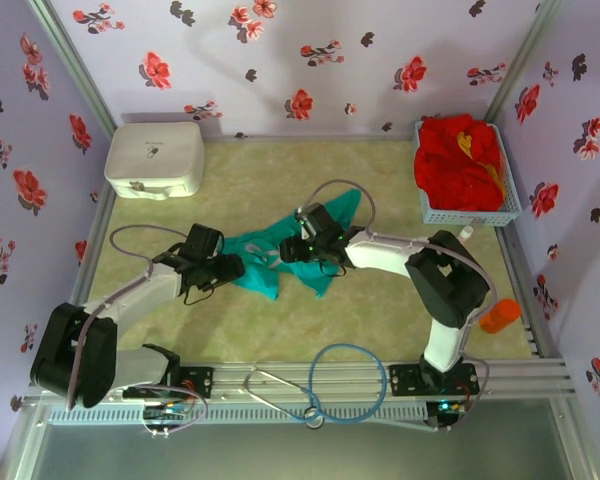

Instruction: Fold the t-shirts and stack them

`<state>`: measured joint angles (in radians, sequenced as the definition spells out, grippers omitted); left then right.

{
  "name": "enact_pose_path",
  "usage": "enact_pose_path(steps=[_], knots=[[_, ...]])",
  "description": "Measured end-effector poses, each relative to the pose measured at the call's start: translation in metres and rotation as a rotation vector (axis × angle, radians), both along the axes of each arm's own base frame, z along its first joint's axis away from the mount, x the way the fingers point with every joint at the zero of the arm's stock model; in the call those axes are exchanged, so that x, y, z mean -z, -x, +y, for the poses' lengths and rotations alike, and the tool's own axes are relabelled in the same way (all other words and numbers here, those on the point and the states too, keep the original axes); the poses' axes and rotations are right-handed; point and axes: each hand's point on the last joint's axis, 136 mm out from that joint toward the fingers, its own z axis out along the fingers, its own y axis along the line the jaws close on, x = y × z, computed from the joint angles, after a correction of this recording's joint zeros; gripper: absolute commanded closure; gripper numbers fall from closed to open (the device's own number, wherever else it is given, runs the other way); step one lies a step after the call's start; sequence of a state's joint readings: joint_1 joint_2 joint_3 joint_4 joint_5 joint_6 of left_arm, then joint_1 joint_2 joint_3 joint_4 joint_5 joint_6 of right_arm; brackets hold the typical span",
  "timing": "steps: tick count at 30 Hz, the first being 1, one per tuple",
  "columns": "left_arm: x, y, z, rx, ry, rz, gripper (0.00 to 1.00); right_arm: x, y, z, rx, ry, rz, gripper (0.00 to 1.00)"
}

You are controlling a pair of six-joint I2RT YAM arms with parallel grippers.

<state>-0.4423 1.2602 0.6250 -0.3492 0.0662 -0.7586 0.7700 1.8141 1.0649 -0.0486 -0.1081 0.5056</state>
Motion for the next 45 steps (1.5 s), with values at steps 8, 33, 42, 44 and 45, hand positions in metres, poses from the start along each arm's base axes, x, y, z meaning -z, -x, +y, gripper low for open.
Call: enact_pose_path(steps=[8,33,42,44,45], knots=[[0.002,0.004,0.005,-0.011,-0.026,0.005,0.51,0.006,-0.016,-0.008,0.052,0.026,-0.013,1.00],[-0.041,-0.205,-0.025,0.121,-0.144,-0.143,0.50,-0.100,0.043,0.017,-0.163,-0.019,-0.249,0.99],[-0.101,-0.172,0.043,0.032,-0.171,-0.173,0.41,-0.052,0.085,0.095,-0.406,-0.017,-0.151,0.75],[-0.113,-0.151,0.047,0.026,-0.164,-0.194,0.39,-0.049,0.093,0.099,-0.441,-0.019,-0.142,0.53],[-0.116,-0.139,0.048,0.025,-0.156,-0.198,0.38,-0.050,0.094,0.100,-0.451,-0.023,-0.143,0.42]])
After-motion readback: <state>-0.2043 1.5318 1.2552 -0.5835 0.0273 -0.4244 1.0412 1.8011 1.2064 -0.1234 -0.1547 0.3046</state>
